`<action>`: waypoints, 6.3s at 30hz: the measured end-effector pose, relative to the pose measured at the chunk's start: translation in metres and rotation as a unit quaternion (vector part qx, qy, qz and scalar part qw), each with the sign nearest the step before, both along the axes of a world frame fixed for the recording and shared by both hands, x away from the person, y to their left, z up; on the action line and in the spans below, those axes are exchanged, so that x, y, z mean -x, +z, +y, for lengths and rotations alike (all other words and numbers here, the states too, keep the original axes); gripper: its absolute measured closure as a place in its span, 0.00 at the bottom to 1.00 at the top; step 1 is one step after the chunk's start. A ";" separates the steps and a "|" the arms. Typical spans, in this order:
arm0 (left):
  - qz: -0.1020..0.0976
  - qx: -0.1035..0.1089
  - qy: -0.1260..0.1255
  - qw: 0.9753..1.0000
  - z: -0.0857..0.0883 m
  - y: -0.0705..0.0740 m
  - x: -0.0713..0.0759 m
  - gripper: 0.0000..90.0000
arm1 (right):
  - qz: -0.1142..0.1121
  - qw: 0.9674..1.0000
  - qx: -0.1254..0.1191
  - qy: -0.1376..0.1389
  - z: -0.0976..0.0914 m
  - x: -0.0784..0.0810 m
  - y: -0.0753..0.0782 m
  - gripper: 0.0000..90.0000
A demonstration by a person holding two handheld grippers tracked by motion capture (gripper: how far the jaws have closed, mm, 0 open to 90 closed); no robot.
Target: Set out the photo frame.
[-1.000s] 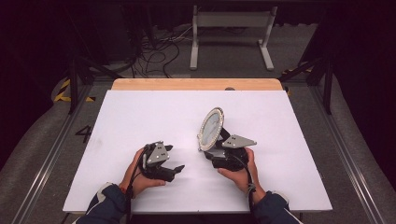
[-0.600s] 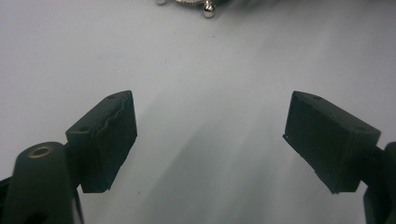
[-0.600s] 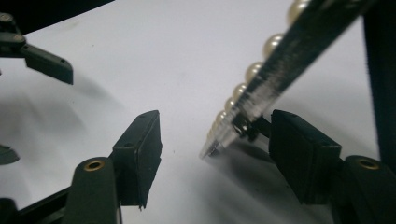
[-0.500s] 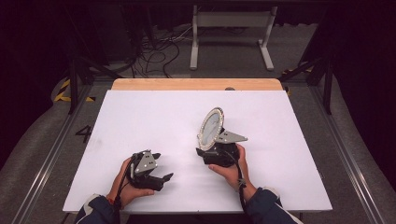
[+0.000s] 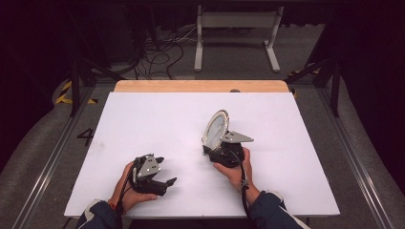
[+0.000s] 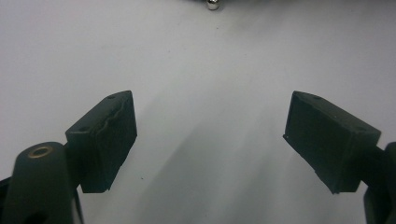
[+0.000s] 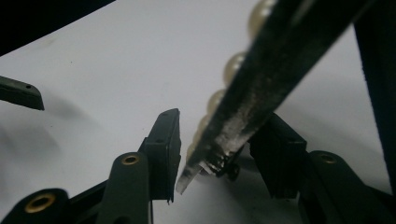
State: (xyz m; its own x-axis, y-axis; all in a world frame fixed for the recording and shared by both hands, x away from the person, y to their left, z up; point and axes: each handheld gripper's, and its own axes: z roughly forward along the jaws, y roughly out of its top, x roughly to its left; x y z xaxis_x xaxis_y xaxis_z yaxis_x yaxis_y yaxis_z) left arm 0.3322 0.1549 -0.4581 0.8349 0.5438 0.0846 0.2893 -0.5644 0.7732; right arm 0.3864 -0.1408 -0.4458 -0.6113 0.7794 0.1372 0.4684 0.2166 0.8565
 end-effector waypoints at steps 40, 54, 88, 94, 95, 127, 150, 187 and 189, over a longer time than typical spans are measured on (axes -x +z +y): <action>0.000 -0.025 -0.016 1.000 -0.016 0.002 -0.008 0.17 | 0.012 0.999 0.008 0.047 -0.026 0.018 0.003 0.82; 0.001 -0.033 -0.024 0.999 -0.024 0.002 -0.013 0.17 | 0.014 0.999 0.015 0.047 -0.033 0.026 0.005 0.84; 0.049 0.071 -0.082 0.993 -0.090 0.002 -0.112 0.29 | -0.052 0.998 0.019 -0.002 -0.054 0.055 0.026 0.80; 0.065 0.093 -0.082 0.990 -0.095 0.002 -0.118 0.29 | -0.062 0.998 0.021 -0.014 -0.058 0.059 0.027 0.82; 0.070 0.099 -0.082 0.989 -0.094 0.003 -0.120 0.28 | -0.064 0.998 0.019 -0.016 -0.059 0.060 0.028 0.80; 0.082 0.100 -0.099 0.987 -0.069 0.011 -0.113 0.77 | -0.069 0.997 0.017 -0.013 -0.062 0.050 0.030 0.87; 0.063 0.062 -0.076 0.993 -0.066 0.014 -0.091 0.79 | -0.068 0.997 -0.002 -0.026 -0.058 0.030 0.029 0.83; 0.052 0.041 -0.075 0.995 -0.078 0.012 -0.079 0.81 | -0.080 0.996 0.019 -0.034 -0.062 0.018 0.029 0.80; 0.049 0.038 -0.075 0.995 -0.078 0.012 -0.078 0.81 | -0.083 0.996 0.022 -0.033 -0.061 0.018 0.030 0.80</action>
